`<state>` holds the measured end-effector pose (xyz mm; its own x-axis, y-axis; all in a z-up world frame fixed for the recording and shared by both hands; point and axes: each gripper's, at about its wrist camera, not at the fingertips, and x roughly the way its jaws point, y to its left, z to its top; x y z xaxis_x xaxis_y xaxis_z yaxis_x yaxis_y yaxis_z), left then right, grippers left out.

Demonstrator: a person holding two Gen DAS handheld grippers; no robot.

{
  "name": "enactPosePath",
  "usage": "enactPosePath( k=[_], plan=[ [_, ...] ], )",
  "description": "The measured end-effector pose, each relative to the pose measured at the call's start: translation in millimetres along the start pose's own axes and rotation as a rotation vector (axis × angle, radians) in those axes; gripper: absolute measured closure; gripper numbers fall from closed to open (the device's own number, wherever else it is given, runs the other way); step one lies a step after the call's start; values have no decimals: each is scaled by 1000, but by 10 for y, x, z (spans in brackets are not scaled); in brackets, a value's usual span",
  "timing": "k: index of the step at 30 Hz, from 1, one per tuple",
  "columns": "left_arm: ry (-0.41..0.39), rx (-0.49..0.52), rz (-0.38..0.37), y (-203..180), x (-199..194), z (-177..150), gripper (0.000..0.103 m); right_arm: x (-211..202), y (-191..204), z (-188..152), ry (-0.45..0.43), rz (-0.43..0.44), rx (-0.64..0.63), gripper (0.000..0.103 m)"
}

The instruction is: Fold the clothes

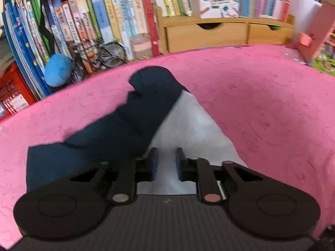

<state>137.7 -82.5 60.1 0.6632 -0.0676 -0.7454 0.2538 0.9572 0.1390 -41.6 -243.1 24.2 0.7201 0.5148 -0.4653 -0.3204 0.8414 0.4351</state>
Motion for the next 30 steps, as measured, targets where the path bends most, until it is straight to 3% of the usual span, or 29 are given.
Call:
enactPosePath(
  k=[4, 8, 14, 17, 20, 23, 24, 27, 28, 30],
  plan=[
    [-53, 25, 55, -9, 83, -45, 100, -7, -51, -1, -3, 35, 42, 74],
    [-55, -3, 82, -31, 118, -19, 100, -14, -30, -1, -5, 35, 35, 74],
    [-122, 67, 141, -137, 8, -156, 100, -34, -21, -13, -10, 35, 42, 74],
    [-138, 28, 100, 37, -292, -259, 92, -36, -28, -14, -14, 38, 52, 74],
    [-179, 14, 78, 204, -660, -433, 70, -36, -26, -20, -23, 39, 60, 73],
    [-200, 6, 89, 489, -990, -710, 59, -50, -10, -32, -33, 39, 60, 71],
    [-195, -2, 94, 575, -1057, -827, 53, -60, 4, -38, -39, 39, 55, 69],
    [-164, -42, 118, 673, -1088, -1170, 47, -105, 73, -61, -60, 45, 16, 45],
    [-161, -56, 116, 702, -1105, -1288, 45, -115, 108, -64, -63, 12, 5, 28],
    [-166, -83, 108, 738, -1148, -1493, 34, -105, 137, -64, -57, -40, 12, 24]
  ],
)
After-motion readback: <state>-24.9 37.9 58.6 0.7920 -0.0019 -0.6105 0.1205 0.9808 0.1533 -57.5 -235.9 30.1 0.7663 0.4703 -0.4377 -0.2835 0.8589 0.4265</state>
